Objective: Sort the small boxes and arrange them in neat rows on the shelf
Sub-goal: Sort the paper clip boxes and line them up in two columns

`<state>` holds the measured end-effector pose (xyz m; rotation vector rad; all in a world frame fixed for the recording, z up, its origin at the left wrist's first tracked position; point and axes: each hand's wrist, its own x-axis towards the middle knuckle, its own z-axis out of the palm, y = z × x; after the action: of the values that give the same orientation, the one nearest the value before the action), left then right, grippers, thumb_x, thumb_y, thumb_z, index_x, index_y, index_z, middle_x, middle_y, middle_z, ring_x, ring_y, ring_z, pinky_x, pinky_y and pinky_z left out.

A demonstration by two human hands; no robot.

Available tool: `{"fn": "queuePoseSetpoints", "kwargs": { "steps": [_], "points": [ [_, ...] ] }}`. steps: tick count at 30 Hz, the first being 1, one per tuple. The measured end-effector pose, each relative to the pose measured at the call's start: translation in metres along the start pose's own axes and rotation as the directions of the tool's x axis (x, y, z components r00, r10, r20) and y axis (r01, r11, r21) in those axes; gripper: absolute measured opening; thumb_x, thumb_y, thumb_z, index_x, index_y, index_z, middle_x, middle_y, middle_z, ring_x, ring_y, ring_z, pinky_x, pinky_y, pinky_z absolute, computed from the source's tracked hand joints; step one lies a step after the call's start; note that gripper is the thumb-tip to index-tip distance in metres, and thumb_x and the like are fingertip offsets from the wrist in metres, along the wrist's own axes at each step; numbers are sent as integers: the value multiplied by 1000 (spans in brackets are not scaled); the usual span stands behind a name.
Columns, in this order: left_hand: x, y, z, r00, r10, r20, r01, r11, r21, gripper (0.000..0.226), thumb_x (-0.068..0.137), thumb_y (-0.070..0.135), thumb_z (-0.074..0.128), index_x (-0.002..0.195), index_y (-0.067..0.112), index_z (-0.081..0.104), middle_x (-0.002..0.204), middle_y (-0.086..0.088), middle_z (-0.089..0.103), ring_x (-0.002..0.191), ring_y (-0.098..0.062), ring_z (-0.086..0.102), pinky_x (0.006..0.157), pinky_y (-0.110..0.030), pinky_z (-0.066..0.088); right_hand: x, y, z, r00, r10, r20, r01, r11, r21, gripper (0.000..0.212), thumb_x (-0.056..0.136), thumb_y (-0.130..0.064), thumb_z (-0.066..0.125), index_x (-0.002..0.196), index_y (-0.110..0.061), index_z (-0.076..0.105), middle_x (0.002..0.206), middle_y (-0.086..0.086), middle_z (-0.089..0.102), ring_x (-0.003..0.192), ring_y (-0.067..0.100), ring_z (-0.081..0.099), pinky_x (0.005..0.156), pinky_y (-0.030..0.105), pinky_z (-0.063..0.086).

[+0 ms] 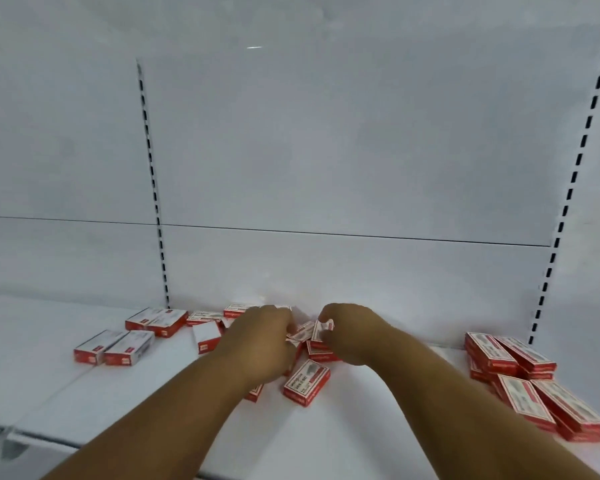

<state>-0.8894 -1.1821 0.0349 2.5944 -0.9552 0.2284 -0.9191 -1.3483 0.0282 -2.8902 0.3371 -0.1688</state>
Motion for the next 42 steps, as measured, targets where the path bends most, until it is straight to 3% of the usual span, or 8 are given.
{"fn": "queuePoseSetpoints", "kwargs": {
  "steps": [9, 13, 19, 25, 32, 35, 38, 42],
  "points": [
    [48, -6, 21, 999, 11, 31, -5, 979, -206, 38, 92, 12, 56, 127, 27, 54, 123, 2, 64, 105, -16, 61, 84, -27, 51, -1, -8, 38, 924, 312, -221, -244, 926, 288, 31, 79, -44, 62, 102, -27, 53, 99, -3, 65, 91, 18, 61, 79, 34, 53],
    [57, -1, 36, 987, -134, -91, 75, 873, -482, 38, 99, 33, 53, 136, 28, 46, 130, 5, 57, 108, -16, 63, 82, -25, 55, -13, 5, 29, 876, 314, -366, -35, 799, 600, 24, 84, -21, 70, 101, -29, 55, 93, -11, 64, 76, 8, 62, 56, 15, 51],
    [56, -14, 38, 984, -175, -22, 105, 679, -727, 25, 98, 26, 57, 117, 42, 52, 117, 15, 63, 94, -9, 65, 57, -10, 53, -7, 12, 21, 922, 205, -328, 137, 620, 772, 43, 86, -6, 69, 112, -35, 51, 105, -10, 70, 90, 16, 67, 74, 29, 59],
    [55, -23, 38, 943, -329, 44, 149, 302, -942, 18, 91, 24, 69, 99, 31, 54, 100, 5, 72, 82, -17, 74, 71, -37, 63, -3, 27, 25, 994, 102, -43, -95, 983, 154, 44, 95, -37, 55, 138, -36, 48, 134, -13, 56, 119, 12, 49, 96, 28, 48],
    [53, -20, 41, 954, -284, 99, 151, 168, -974, 23, 92, 13, 67, 104, 32, 64, 99, 8, 75, 85, -14, 75, 81, -40, 61, -4, 22, 20, 964, 180, -195, -138, 967, 214, 10, 91, -28, 63, 99, -25, 69, 91, -8, 60, 79, 9, 57, 64, 20, 47],
    [54, -25, 42, 946, -307, 101, 165, 192, -967, 18, 90, 19, 70, 101, 33, 68, 97, 12, 76, 91, -16, 73, 84, -44, 60, -4, 21, 15, 903, 400, -157, -78, 512, 855, 6, 91, -11, 65, 96, -14, 65, 93, 5, 72, 79, 20, 68, 68, 33, 57],
    [54, -24, 44, 940, -326, 103, 174, 197, -965, 19, 87, 23, 73, 99, 36, 66, 101, 12, 75, 91, -17, 73, 81, -43, 61, -8, 20, 8, 935, 342, -89, 111, -43, 993, 20, 91, 1, 61, 110, -4, 61, 98, 16, 72, 90, 34, 71, 69, 37, 55],
    [54, -20, 44, 948, -306, 88, 167, 243, -956, 22, 85, 23, 76, 98, 36, 64, 101, 14, 73, 92, -16, 72, 82, -40, 61, -8, 20, 8, 931, 344, -126, 143, -23, 990, 20, 91, 4, 59, 108, -5, 61, 91, 14, 70, 82, 31, 70, 60, 32, 50]
  ]
}}
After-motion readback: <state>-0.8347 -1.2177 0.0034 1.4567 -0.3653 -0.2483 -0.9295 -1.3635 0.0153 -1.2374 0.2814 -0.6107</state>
